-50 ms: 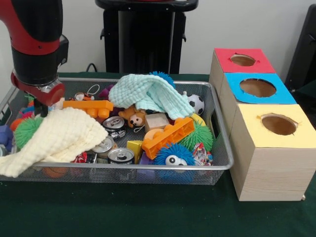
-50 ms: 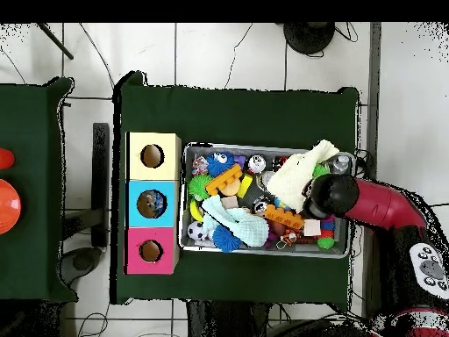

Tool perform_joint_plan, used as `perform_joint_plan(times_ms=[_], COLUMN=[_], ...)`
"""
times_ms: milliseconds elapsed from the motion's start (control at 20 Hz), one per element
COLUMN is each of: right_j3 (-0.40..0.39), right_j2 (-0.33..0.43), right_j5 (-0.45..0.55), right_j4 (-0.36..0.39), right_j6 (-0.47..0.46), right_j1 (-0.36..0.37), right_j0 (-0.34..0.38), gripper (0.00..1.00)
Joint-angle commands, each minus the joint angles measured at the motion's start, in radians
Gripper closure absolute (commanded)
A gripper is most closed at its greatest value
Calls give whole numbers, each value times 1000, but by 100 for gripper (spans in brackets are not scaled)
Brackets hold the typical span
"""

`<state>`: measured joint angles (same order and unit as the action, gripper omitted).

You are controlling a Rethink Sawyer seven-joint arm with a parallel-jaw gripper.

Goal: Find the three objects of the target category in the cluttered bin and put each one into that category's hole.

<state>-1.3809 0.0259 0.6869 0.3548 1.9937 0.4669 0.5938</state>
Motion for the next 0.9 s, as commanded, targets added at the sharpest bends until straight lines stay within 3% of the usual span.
perform_joint_plan(times_ms=[50, 450, 900], right_j3=[-22, 7, -6], right_j2=[140, 156, 158], right_j5=[97, 106, 227], right_j4=[-29, -12, -39], right_j6=[-152, -128, -124], right_j1=[78, 76, 154], right_j0=[20, 14, -12], gripper=[100, 100, 100])
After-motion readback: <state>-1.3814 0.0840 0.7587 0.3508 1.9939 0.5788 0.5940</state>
